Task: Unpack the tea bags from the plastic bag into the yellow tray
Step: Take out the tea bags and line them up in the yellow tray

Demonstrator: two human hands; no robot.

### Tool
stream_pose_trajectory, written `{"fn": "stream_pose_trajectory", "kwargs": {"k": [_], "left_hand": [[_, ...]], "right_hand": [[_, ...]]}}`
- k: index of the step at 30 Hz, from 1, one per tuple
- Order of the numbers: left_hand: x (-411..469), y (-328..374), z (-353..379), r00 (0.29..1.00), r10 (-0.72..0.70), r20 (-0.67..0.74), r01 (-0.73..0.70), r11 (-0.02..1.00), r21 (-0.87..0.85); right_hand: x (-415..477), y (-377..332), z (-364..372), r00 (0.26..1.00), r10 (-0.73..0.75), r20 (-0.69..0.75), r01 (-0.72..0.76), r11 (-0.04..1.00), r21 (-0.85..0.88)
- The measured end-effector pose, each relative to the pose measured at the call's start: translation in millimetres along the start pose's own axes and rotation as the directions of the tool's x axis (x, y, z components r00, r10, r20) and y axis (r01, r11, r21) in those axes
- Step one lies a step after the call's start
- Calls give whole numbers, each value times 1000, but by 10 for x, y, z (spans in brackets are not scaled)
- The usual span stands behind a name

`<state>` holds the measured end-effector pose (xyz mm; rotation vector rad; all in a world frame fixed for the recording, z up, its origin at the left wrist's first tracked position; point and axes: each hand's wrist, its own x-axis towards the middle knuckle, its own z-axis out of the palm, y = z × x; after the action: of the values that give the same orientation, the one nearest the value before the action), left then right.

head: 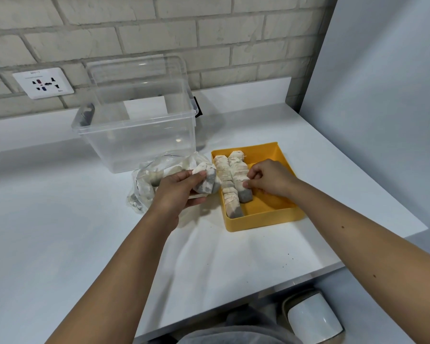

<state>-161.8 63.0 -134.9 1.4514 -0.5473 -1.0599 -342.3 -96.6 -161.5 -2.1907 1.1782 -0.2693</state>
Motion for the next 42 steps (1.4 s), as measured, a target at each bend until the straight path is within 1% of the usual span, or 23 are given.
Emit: {"fn": "stream_pose_trajectory", "kwargs": {"k": [3,6,10,12,13,14,15,16,17,18,19,20,22,25,27,29,31,32,35,37,39,42], "left_hand": [[5,-15,3,1000,-20,-1,19,1000,-17],[9,-30,-4,999,-32,7,32,999,-21],[6,-38,-4,999,-22,37,22,1000,-8],[4,-43,2,999,-22,43,22,1000,-4],[5,-42,7,999,-24,43,24,1000,-9],[3,-39,16,999,-26,43,27,1000,-16],[3,-35,30,999,-28,44,29,999,-23],[0,-29,47,998,-31,45,32,999,-30],[-2,-24,68,998,-30,50,32,999,-33],[-6,-19,93,998,-26,58,28,999,-30],[-12,-14,116,998,-21,66,22,999,-23],[-19,-7,134,997,-15,73,16,1000,-17],[-30,7,151,996,-9,86,12,999,-29],[-43,35,150,994,-33,108,46,992,-118],[-36,49,145,994,-47,101,64,983,-172],[-24,55,137,995,-50,84,66,978,-198],[-5,57,110,997,-44,58,54,979,-198],[5,52,94,998,-38,48,47,982,-182],[10,35,72,999,-27,46,32,992,-120],[3,28,84,999,-26,45,30,995,-94],[-1,22,91,999,-24,35,27,996,-80],[0,16,86,999,-20,31,22,998,-52]], "right_hand": [[13,23,32,1000,6,3,-6,999,-38],[30,49,25,1000,0,-24,-1,999,-46],[27,33,-10,1000,-8,6,9,996,-92],[3,-17,-50,999,-17,-30,14,996,-86],[-18,-66,-78,996,-38,-84,32,997,-71],[-46,-137,-108,986,-65,-151,61,998,-30],[-86,-223,-138,977,-77,-199,92,994,65],[-131,-317,-155,978,-71,-198,113,971,209],[-180,-413,-157,987,-65,-146,113,931,348],[-225,-496,-148,994,-78,-81,105,898,428],[-255,-553,-122,993,-108,-46,117,893,435],[-268,-589,-96,989,-138,-48,145,899,414],[-274,-621,-78,980,-165,-112,195,905,378],[-307,-632,-152,972,-145,-183,212,877,431],[-340,-628,-216,972,-133,-195,214,844,492],[-367,-593,-282,974,-117,-196,203,840,503],[-368,-502,-361,983,-97,-156,160,866,474],[-362,-437,-393,990,-91,-109,130,892,434],[-305,-221,-374,996,-63,69,48,978,203],[-258,-122,-276,991,-45,123,35,996,78],[-207,-65,-168,994,-48,99,47,999,15],[-131,-37,-89,998,-58,-2,58,997,-50]]}}
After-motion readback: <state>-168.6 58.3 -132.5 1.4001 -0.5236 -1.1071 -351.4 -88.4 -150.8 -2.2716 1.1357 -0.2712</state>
